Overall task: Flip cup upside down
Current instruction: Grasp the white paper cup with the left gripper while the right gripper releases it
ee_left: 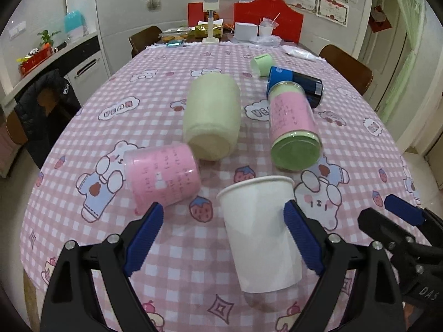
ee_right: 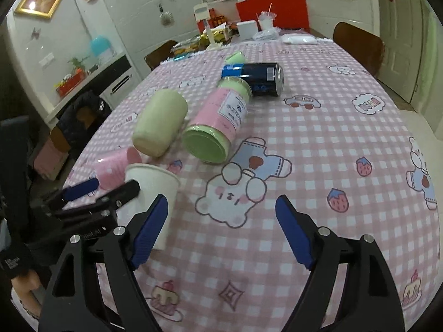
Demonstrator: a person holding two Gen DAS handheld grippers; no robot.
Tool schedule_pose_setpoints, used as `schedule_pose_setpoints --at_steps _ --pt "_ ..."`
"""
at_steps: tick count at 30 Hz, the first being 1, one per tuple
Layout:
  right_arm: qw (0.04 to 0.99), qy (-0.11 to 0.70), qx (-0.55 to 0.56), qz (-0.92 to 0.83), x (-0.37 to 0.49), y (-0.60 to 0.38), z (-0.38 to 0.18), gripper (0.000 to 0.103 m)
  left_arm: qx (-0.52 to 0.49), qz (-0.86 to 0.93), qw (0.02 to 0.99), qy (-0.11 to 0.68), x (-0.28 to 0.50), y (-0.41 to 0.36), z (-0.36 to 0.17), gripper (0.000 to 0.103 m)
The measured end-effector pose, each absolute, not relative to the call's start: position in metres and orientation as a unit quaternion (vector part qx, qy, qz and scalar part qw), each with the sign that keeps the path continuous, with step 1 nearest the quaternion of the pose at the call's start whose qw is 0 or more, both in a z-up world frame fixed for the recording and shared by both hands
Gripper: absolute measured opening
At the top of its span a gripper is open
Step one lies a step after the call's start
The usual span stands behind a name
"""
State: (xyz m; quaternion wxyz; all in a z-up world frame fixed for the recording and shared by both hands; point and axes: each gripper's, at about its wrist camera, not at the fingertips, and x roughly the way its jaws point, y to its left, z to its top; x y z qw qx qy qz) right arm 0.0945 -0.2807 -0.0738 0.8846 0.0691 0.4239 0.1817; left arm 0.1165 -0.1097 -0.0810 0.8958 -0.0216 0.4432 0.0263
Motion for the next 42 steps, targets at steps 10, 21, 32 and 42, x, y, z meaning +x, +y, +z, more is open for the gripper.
schedule_pose_setpoints --at_steps 10,21,32,42 --pt "0.877 0.429 0.055 0.210 0.109 -0.285 -0.078 0.081 -0.014 0.027 0.888 0.459 0.130 -0.127 -0.088 0.087" --pt "0.870 0.442 0.034 0.214 0.120 -0.291 -0.085 0.081 -0.049 0.005 0.874 0.484 0.150 -0.127 -0.106 0.087" --pt "0.864 0.450 0.023 0.224 0.126 -0.284 -0.091 0.081 -0.060 -0.018 0.879 0.473 0.151 -0.127 -0.104 0.075" --pt "0.878 0.424 0.012 0.223 0.124 -0.275 -0.084 0.081 0.025 0.024 0.930 0.365 0.125 -0.129 -0.067 0.075"
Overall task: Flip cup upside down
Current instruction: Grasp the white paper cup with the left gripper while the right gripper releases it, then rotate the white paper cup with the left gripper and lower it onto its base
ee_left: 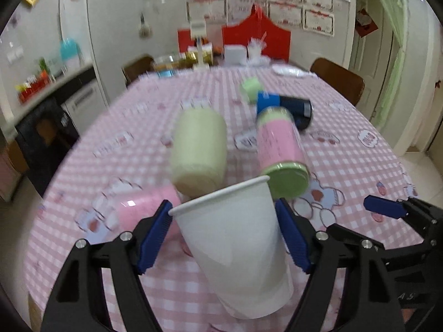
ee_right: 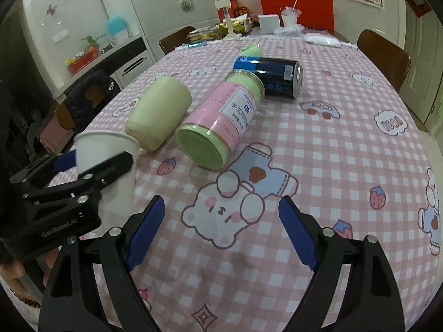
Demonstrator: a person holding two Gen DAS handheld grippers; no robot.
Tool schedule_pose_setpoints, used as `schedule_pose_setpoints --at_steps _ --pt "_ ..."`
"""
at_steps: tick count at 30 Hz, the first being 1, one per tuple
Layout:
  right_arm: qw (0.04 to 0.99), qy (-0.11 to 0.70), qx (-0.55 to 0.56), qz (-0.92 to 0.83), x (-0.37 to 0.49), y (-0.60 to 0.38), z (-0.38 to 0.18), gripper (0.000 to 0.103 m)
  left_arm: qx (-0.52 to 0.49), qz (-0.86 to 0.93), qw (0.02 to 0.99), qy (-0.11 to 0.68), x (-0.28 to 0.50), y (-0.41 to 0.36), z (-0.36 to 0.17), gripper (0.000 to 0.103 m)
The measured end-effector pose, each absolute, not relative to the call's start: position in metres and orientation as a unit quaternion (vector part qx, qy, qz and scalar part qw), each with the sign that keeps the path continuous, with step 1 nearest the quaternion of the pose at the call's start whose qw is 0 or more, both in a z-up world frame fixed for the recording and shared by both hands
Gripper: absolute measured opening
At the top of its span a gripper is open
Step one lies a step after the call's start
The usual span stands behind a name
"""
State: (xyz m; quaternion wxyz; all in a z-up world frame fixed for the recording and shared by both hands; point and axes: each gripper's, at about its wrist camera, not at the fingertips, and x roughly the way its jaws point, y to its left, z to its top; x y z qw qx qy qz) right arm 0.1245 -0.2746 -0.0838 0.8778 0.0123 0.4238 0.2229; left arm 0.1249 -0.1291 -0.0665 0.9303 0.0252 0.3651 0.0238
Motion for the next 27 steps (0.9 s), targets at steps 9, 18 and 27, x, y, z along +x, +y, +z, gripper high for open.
schedule_pose_setpoints --at_steps 9,18,27 --pt "0.880 0.417 0.013 0.226 0.128 -0.267 -0.084 0.081 0.035 0.043 0.938 0.343 0.125 -0.119 -0.057 0.075" --pt "0.882 0.414 0.015 0.224 0.132 -0.267 -0.084 0.081 0.034 0.045 0.941 0.335 0.128 -0.115 -0.057 0.075" --pt "0.882 0.413 0.015 0.228 0.133 -0.267 -0.089 0.081 0.077 0.057 0.958 0.271 0.115 -0.124 -0.062 0.075"
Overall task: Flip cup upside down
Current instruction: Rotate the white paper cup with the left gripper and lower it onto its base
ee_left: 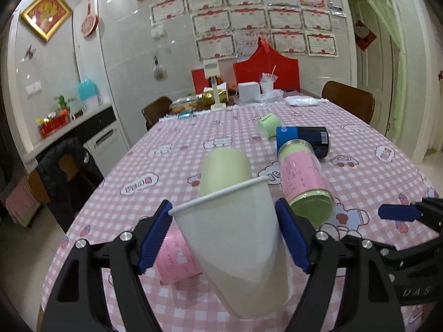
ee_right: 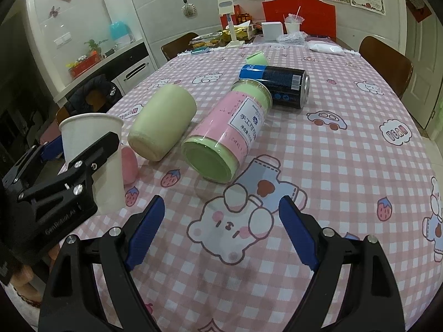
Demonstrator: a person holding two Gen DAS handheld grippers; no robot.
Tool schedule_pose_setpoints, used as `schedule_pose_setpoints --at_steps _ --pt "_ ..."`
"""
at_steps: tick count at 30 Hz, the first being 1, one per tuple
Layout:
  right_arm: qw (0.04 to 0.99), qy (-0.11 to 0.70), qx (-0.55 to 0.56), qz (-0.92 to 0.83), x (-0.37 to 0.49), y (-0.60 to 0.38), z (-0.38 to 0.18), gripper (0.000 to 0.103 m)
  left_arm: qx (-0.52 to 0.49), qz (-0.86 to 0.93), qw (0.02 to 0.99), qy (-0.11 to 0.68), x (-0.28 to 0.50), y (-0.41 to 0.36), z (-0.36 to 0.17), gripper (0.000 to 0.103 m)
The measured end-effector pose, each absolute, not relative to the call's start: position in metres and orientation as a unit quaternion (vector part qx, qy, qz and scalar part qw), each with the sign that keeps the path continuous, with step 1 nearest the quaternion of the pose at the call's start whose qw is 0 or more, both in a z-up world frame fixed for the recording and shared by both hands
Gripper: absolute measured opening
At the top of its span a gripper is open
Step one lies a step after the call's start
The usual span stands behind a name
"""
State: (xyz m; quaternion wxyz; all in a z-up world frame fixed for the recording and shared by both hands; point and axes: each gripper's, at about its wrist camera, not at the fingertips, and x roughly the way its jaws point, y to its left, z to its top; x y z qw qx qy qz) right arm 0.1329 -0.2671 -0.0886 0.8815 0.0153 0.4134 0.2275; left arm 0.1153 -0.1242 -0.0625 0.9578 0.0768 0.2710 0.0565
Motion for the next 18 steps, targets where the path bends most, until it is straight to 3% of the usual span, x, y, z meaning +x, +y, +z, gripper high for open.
schedule_pose_setpoints --at_steps 18 --pt "0.882 0.407 0.013 0.235 0.119 -0.264 -0.087 0.082 0.059 0.026 0.959 0.275 0.089 -0.114 -0.095 0.076"
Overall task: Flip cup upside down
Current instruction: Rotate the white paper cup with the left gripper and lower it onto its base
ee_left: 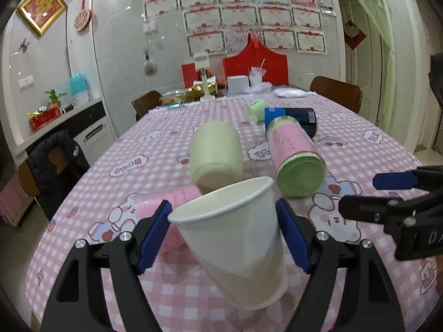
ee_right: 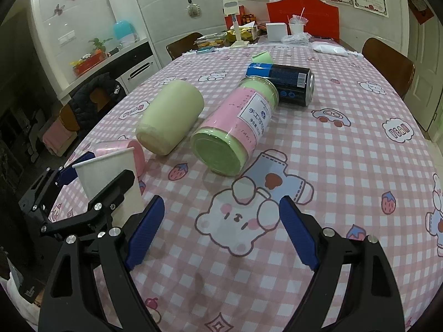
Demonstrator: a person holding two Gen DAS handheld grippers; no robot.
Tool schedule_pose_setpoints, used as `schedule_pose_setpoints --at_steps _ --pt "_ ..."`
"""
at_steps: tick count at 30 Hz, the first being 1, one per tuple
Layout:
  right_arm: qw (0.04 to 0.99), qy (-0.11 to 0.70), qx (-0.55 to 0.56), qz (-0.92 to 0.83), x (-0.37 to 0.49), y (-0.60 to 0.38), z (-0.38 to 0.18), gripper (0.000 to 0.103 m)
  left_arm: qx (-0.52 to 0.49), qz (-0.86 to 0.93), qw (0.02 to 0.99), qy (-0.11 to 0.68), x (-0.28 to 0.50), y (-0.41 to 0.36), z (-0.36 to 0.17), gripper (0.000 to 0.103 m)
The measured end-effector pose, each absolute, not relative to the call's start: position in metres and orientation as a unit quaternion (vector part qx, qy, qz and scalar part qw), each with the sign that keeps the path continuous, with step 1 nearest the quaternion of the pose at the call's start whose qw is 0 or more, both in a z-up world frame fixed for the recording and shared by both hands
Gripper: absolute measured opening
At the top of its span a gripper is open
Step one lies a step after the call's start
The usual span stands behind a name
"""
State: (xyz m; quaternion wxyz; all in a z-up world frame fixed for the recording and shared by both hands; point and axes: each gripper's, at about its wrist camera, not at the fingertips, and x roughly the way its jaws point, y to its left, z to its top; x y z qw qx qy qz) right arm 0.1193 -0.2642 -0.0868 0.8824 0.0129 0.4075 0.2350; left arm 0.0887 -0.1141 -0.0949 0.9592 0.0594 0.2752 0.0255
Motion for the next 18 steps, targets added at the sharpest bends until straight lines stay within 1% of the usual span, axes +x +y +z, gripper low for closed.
schedule_pose_setpoints --at_steps 7,18 --pt "0.884 0.403 0.016 0.235 0.114 -0.264 -0.085 0.082 0.061 0.025 0.963 0.261 0.081 -0.114 -0.091 0.076" --pt "0.884 0.403 0.019 0.236 0.114 -0.263 -0.083 0.082 0.047 0.015 0.954 0.295 0.092 -0.109 -0.087 0.076"
